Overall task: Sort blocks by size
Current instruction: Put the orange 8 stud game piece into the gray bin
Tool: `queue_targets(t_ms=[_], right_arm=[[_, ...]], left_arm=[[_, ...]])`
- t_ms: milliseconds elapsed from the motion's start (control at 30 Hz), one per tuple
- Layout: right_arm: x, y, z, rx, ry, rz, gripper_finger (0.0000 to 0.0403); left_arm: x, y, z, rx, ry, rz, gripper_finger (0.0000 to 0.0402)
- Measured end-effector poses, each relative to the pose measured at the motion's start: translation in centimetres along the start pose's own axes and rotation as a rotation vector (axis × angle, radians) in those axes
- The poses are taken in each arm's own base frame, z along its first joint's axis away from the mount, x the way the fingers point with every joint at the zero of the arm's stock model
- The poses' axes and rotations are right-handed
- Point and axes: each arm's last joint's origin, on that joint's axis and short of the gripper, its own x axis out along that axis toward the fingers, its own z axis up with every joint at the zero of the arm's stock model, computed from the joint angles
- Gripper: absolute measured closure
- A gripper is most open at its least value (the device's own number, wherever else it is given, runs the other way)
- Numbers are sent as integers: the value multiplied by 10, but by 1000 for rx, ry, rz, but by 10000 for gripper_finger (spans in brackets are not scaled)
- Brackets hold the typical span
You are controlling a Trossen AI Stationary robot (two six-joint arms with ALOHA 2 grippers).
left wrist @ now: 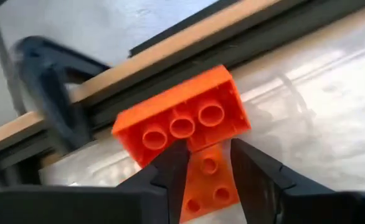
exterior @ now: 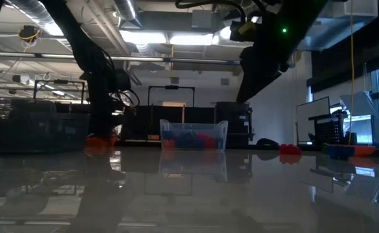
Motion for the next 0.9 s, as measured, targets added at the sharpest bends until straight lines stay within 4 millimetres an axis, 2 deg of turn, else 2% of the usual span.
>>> queue_targets(t_ms=[300,567,733,900], right_arm=[[0,0,0,-10,1,0,110],[0,0,0,-12,1,0,110],[0,0,0,-25,8,16,110],[0,1,0,-23,5,18,110]], left_arm=[[-12,-47,-10,166,8,-209,304],[-31,-84,-21,334,-13,-300,316],[-61,-84,-19,411,-30,-305,316],[-79,-76,-15,450,-22,-325,313]])
